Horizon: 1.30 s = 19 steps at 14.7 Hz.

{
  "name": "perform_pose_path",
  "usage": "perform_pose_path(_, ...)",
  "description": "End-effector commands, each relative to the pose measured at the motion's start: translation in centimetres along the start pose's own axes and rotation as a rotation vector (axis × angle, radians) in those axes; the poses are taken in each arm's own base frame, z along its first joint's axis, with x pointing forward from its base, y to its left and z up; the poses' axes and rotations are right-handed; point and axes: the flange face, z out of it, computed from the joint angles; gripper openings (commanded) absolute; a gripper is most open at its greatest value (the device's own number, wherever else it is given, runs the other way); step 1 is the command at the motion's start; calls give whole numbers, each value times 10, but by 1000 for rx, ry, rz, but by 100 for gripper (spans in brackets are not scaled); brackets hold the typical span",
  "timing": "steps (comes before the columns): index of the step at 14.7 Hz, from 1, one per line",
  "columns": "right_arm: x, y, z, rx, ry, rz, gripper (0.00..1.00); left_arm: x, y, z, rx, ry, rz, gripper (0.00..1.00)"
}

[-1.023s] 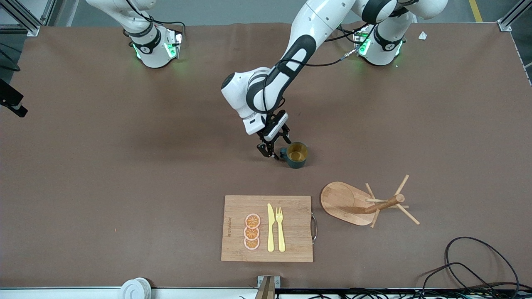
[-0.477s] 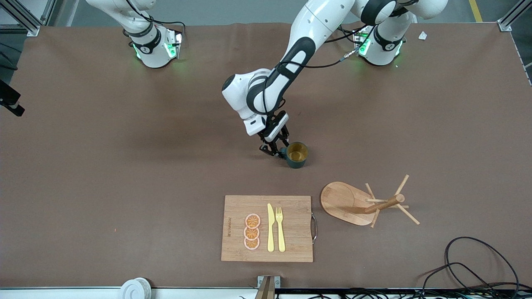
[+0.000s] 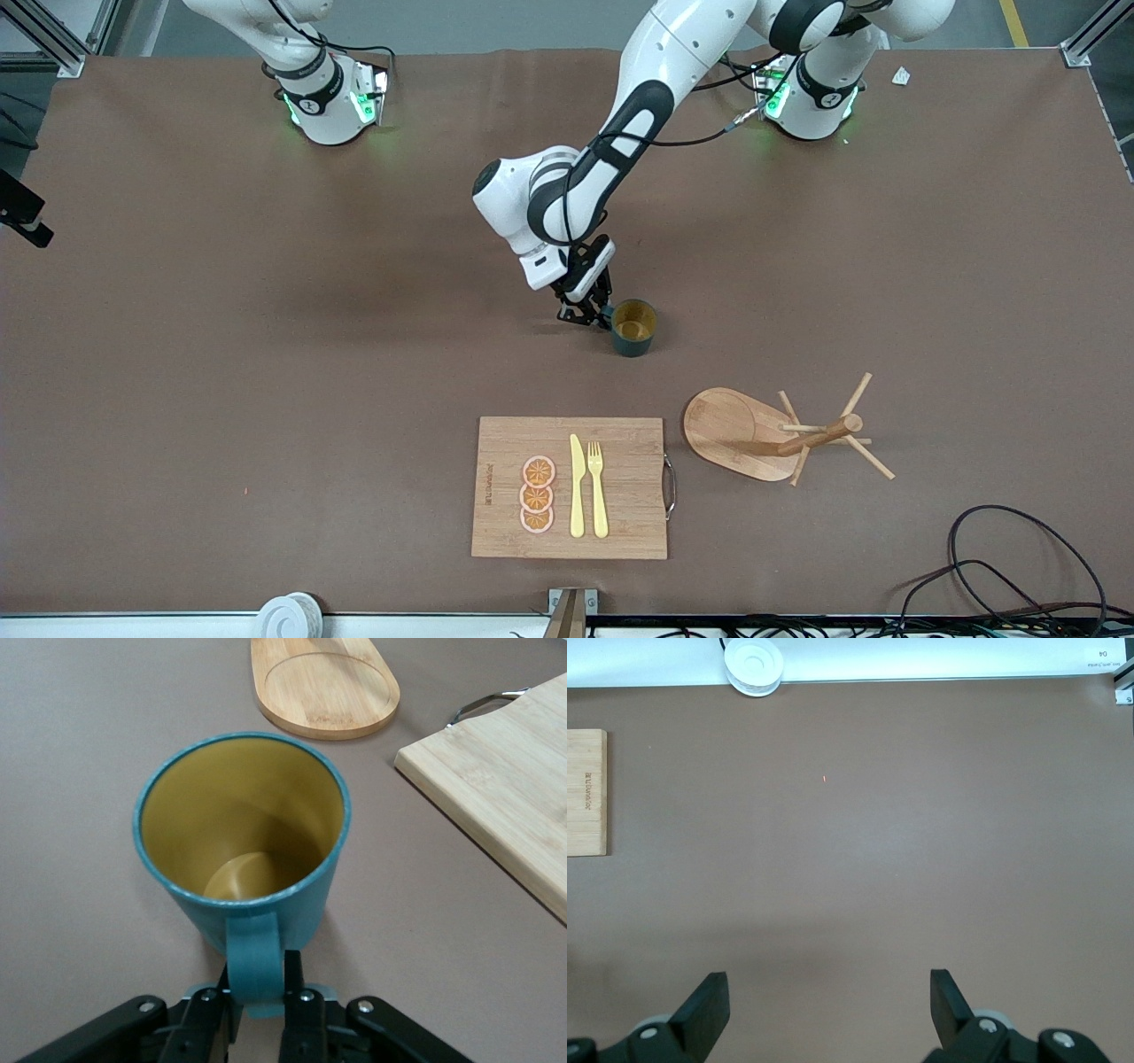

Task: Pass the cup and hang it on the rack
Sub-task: 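Lift the mug by its handle with the left gripper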

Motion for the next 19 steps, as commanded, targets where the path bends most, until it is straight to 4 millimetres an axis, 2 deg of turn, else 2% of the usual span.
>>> perform_pose_path(1, -4, 3, -2, -20, 1, -5, 100, 5, 3, -10, 9, 2, -21, 3)
perform_pose_path(2, -4, 2, -2, -19, -1, -8, 100, 9, 3, -11, 17, 12, -18, 0)
perform_pose_path(4, -2, 0, 2, -18, -8, -18, 100, 30, 10, -23, 15, 4, -32, 0)
perform_pose_path(6, -2, -4, 3, -18, -11, -24, 100, 61, 21, -40, 11, -32, -39, 0)
perform_pose_path(7, -2, -6, 3, -17, -12, -27, 100, 84, 27, -51, 15, -67, -34, 0)
perform_pose_path(10, -3, -6, 3, -16, -14, -21, 100, 170, 44, -85, 13, -184, -33, 0)
perform_pose_path(13, 2, -4, 6, -17, -6, -16, 100, 251, 48, -113, 11, -354, -19, 0)
perform_pose_path(16, 1, -4, 8, -16, -14, -13, 100, 328, 45, -125, -10, -544, -15, 0)
perform_pose_path(17, 1, -4, 8, -16, -14, -15, 100, 355, 43, -126, -25, -609, -15, 0)
perform_pose_path(19, 1, -3, 8, -18, -15, -15, 100, 398, 40, -120, -51, -720, -15, 0)
